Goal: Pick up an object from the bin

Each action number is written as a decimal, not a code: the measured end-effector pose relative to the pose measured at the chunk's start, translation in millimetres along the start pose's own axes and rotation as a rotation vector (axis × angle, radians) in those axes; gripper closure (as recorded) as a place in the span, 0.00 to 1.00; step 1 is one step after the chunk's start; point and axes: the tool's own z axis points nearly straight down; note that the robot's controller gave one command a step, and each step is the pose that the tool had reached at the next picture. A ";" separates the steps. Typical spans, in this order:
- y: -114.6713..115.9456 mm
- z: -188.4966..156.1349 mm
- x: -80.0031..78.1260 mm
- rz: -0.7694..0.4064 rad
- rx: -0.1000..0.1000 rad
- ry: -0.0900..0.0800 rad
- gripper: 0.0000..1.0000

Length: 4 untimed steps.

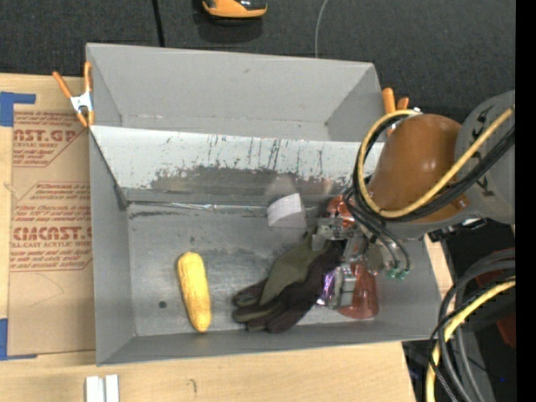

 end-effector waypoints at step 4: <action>0.1 95.9 -18.9 -0.437 0.002 -0.012 1.00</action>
Offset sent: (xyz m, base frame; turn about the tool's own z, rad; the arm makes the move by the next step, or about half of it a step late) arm 0.0131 -0.0060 -0.0966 -0.3090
